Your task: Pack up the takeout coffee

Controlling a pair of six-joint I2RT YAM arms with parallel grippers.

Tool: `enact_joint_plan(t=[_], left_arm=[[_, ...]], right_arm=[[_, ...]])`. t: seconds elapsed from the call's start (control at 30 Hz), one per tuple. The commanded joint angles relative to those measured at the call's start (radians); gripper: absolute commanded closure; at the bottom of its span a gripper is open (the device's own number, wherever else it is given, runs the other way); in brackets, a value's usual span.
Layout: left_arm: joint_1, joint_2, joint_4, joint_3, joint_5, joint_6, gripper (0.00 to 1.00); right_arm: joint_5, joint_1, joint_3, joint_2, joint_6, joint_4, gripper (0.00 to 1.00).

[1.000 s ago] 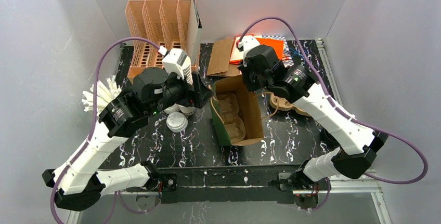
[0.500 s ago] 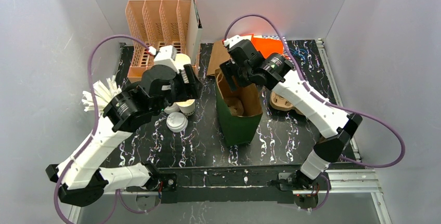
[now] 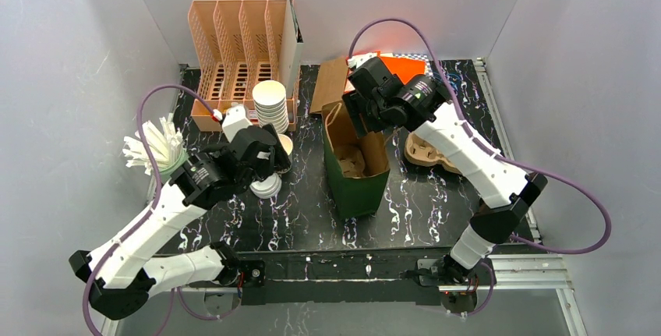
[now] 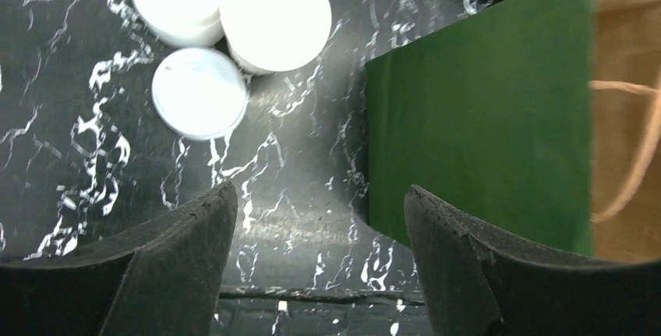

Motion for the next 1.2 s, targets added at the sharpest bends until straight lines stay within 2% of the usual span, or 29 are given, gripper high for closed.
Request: enact_joint_plan(t=[0.0,0.07,0.2,0.3,0.4,0.47,0.6,0.77,0.8,0.83,0.87,0.9,0.93,0.97,1.07,1.17], left_arm=[[0.002,-0.022,-0.082,-0.05,-0.045,-0.146,0.22],[0.006,-0.019,-0.09,-0.056,-0.048,-0.164,0.2],[0.021,-0.011,-0.073,-0.063,-0.014,-0.133,0.16],[0.071,0.03,-0.086,-0.06,0.086,-0.104,0.13],[0.166,0.062,-0.082,-0.066,0.208,-0.064,0.1],[0.226,0.068,-0.075,-0.073,0.251,-0.042,0.08],[0.28,0.081,-0.051,-0.09,0.25,-0.016,0.04],[0.311,0.142,-0.018,-0.116,0.231,-0.051,0.02],[0.314,0.157,-0.012,-0.117,0.226,-0.053,0.02],[0.317,0.172,-0.003,-0.117,0.227,-0.047,0.02],[0.321,0.186,0.007,-0.118,0.227,-0.044,0.02],[0.324,0.202,0.013,-0.12,0.228,-0.045,0.02],[0.328,0.219,0.021,-0.124,0.233,-0.044,0.02],[0.334,0.235,0.037,-0.129,0.245,-0.035,0.02],[0.342,0.286,0.081,-0.14,0.255,-0.025,0.03],[0.348,0.296,0.135,-0.16,0.226,-0.049,0.17]], right_arm=[[-0.005,-0.038,0.004,0.023,0.033,-0.025,0.26],[-0.024,-0.058,0.025,0.052,0.033,-0.017,0.29],[-0.06,-0.085,0.074,0.115,0.051,-0.031,0.43],[-0.074,-0.091,0.1,0.142,0.062,-0.046,0.63],[-0.056,-0.096,0.116,0.15,0.066,-0.049,0.87],[-0.019,-0.107,0.14,0.153,0.068,-0.055,0.99],[0.011,-0.172,0.157,0.153,0.076,-0.053,0.99],[0.024,-0.268,0.193,0.189,0.081,-0.053,0.99],[0.028,-0.284,0.203,0.199,0.081,-0.055,0.92],[0.026,-0.298,0.213,0.208,0.081,-0.06,0.82],[0.026,-0.312,0.222,0.214,0.081,-0.064,0.65],[0.018,-0.322,0.232,0.218,0.082,-0.067,0.43],[0.01,-0.327,0.241,0.216,0.084,-0.068,0.33],[0.001,-0.329,0.25,0.211,0.085,-0.067,0.28],[-0.045,-0.328,0.282,0.178,0.097,-0.066,0.26],[-0.099,-0.33,0.234,0.099,0.104,-0.018,0.23]])
